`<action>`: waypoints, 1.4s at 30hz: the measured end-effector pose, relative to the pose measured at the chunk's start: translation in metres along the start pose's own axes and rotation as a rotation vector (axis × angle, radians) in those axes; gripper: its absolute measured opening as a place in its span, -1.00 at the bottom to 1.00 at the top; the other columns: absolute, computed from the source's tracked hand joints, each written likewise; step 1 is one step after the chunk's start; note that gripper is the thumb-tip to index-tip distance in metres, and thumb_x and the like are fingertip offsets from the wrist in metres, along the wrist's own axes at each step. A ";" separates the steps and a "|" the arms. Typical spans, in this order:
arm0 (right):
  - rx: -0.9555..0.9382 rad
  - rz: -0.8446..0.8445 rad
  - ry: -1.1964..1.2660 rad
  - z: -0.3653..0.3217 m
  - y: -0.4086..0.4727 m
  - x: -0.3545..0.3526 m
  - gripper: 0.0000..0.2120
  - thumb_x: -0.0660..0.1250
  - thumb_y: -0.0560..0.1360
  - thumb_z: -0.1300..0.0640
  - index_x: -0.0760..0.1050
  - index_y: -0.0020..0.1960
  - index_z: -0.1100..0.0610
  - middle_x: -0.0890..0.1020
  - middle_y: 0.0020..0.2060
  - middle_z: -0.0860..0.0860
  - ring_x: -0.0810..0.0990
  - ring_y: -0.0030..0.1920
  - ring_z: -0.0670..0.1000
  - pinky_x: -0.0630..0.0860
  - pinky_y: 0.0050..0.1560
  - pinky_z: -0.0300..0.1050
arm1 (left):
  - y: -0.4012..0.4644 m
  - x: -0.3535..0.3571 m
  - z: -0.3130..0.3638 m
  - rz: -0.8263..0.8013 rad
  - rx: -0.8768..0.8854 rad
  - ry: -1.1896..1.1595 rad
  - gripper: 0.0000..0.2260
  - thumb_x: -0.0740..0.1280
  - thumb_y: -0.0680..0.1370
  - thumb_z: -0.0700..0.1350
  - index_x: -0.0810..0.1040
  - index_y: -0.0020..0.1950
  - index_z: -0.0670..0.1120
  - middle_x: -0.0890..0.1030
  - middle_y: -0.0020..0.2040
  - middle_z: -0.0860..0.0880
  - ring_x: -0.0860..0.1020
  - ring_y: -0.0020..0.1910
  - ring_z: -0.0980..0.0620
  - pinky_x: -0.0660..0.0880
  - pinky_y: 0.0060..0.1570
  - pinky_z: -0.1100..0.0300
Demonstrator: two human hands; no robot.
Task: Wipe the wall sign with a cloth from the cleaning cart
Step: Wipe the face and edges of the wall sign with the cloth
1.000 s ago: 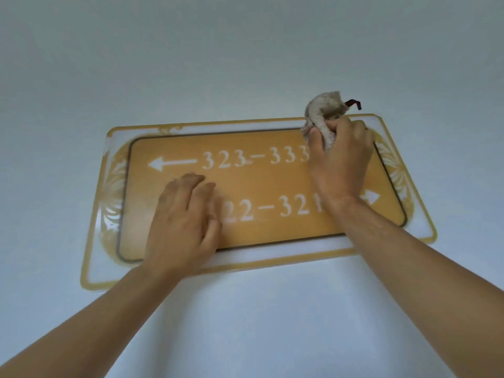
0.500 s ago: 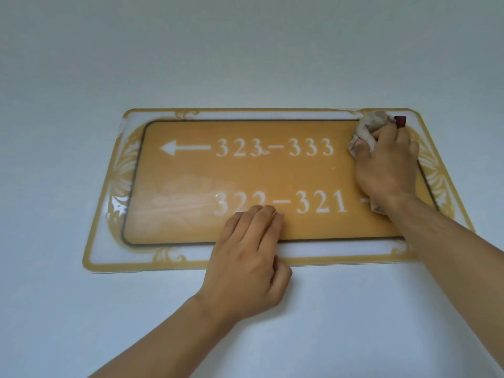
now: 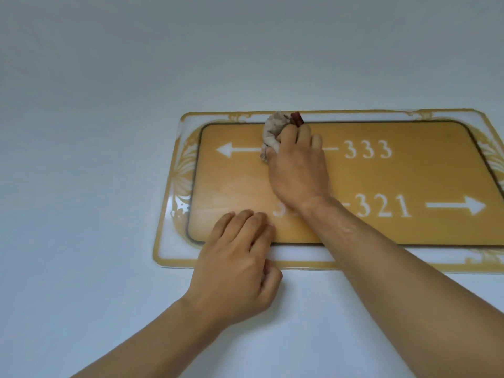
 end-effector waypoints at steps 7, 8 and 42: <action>-0.126 0.036 0.130 -0.137 -0.027 0.037 -0.72 0.36 0.52 0.00 0.44 0.12 0.14 0.52 0.08 0.12 0.45 0.02 0.16 0.41 -0.08 0.03 | -0.052 -0.049 -0.102 -0.105 -0.129 0.119 -0.59 0.23 0.43 -0.07 0.58 0.23 -0.17 0.60 0.22 -0.11 0.54 0.19 -0.15 0.47 0.19 0.01; -0.154 0.033 0.162 -0.157 -0.032 0.042 -0.73 0.36 0.52 0.01 0.44 0.12 0.13 0.52 0.07 0.11 0.44 0.01 0.15 0.42 -0.07 0.02 | -0.059 -0.055 -0.113 -0.124 -0.152 0.122 -0.59 0.22 0.44 -0.07 0.58 0.23 -0.15 0.60 0.20 -0.09 0.55 0.16 -0.13 0.49 0.14 0.03; 0.615 0.016 0.038 0.243 0.027 -0.073 -0.50 0.12 0.66 -0.04 0.22 0.42 0.31 0.24 0.41 0.28 0.26 0.36 0.30 0.29 0.31 0.17 | 0.077 0.023 0.012 -0.059 -0.203 0.046 -0.53 0.11 0.45 0.01 0.46 0.30 -0.14 0.43 0.37 -0.22 0.32 0.44 -0.22 0.21 0.43 -0.17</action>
Point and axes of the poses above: each hand's wrist, its own y-axis towards the middle knuckle, its own x-axis out of the palm, z = x × y, the point moved 6 cm from there along y, towards the middle knuckle
